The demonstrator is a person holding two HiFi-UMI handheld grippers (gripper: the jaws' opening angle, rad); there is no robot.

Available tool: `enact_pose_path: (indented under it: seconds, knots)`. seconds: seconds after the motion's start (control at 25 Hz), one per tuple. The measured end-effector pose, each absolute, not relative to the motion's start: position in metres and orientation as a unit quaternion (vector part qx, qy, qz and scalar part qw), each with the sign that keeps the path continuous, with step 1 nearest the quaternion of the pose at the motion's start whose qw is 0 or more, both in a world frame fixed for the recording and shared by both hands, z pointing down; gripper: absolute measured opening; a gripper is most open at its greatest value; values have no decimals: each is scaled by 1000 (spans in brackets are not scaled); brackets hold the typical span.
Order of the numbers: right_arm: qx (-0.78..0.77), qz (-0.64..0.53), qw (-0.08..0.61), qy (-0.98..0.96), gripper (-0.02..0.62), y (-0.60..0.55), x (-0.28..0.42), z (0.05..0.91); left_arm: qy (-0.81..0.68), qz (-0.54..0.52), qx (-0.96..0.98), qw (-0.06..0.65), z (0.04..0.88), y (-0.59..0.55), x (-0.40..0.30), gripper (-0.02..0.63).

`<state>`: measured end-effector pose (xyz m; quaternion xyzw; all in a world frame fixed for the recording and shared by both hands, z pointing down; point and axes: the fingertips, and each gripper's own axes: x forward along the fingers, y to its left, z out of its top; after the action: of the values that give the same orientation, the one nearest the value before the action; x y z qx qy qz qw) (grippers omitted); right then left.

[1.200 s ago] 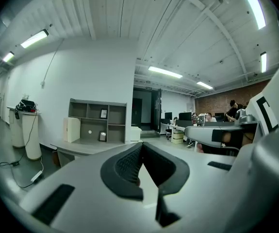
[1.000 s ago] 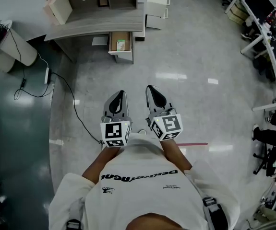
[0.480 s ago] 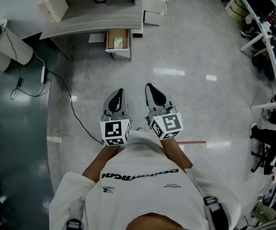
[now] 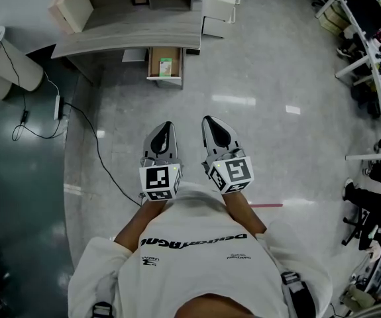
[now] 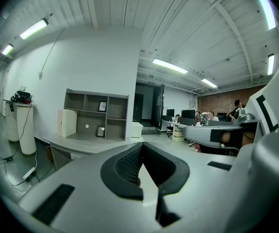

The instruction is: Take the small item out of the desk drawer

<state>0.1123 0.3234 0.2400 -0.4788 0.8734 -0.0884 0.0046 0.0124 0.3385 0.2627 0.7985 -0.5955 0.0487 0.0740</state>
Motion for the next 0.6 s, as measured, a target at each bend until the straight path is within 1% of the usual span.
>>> enact_pose_path:
  seconds: [0.6]
  knots:
    - [-492, -106, -4, 864, 31, 120, 55, 237, -586, 68, 803, 90, 262, 131, -48, 15]
